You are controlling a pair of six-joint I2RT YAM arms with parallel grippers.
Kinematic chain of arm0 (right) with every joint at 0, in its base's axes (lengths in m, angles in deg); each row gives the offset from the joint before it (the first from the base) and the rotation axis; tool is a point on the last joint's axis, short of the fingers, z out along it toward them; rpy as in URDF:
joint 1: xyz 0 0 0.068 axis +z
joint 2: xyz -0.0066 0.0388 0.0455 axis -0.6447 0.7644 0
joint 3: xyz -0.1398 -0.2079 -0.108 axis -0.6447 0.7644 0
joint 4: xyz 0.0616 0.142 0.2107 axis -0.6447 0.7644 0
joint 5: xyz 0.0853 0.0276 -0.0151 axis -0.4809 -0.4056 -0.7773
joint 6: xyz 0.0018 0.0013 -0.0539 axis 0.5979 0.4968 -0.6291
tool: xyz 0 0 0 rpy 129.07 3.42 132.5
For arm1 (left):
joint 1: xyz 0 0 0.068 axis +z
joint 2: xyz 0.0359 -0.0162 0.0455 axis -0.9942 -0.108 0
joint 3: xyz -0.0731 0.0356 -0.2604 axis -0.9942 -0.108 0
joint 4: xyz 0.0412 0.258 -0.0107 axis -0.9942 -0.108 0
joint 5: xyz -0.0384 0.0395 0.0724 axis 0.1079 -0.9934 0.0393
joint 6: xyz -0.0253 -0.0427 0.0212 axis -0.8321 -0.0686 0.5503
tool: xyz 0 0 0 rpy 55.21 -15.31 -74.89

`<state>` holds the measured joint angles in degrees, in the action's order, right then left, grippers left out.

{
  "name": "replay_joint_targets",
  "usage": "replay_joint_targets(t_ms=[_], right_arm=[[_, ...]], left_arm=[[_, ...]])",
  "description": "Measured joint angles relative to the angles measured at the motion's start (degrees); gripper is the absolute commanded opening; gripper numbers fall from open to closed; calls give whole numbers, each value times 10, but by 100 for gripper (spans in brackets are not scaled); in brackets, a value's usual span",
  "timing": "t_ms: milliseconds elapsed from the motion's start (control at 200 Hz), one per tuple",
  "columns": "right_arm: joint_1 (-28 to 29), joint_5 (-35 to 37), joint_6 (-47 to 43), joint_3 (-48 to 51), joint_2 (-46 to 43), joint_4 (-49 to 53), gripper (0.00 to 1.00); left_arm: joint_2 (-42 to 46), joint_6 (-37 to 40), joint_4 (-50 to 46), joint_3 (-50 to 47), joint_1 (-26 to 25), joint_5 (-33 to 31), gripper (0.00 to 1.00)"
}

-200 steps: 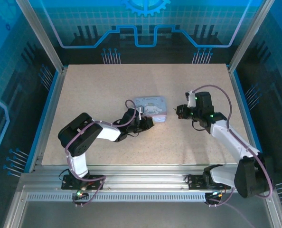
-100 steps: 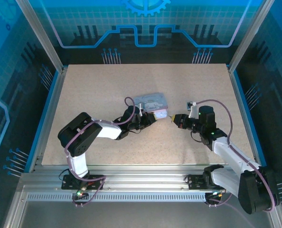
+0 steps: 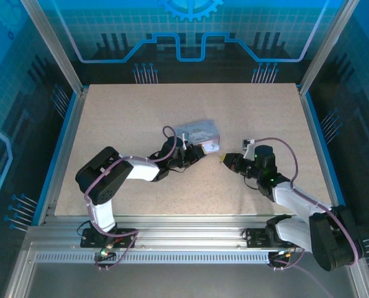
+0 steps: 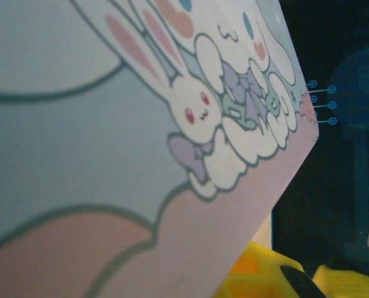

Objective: Unlock a padlock with a key

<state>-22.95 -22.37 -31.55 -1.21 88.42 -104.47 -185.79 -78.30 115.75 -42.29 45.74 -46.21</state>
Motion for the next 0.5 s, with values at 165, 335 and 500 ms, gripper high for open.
replay_joint_targets(t_ms=[165, 335, 500], right_arm=[[21, 17, 45, 17, 45, -65, 0], [38, 29, 77, 19, 89, -117, 0], [46, 35, 101, 19, 125, -161, 0]], left_arm=[[0, -10, 4, 1, 1, 0, 2], [3, -19, 9, 1, 2, 0, 2], [10, -20, 15, 1, 3, 0, 2]])
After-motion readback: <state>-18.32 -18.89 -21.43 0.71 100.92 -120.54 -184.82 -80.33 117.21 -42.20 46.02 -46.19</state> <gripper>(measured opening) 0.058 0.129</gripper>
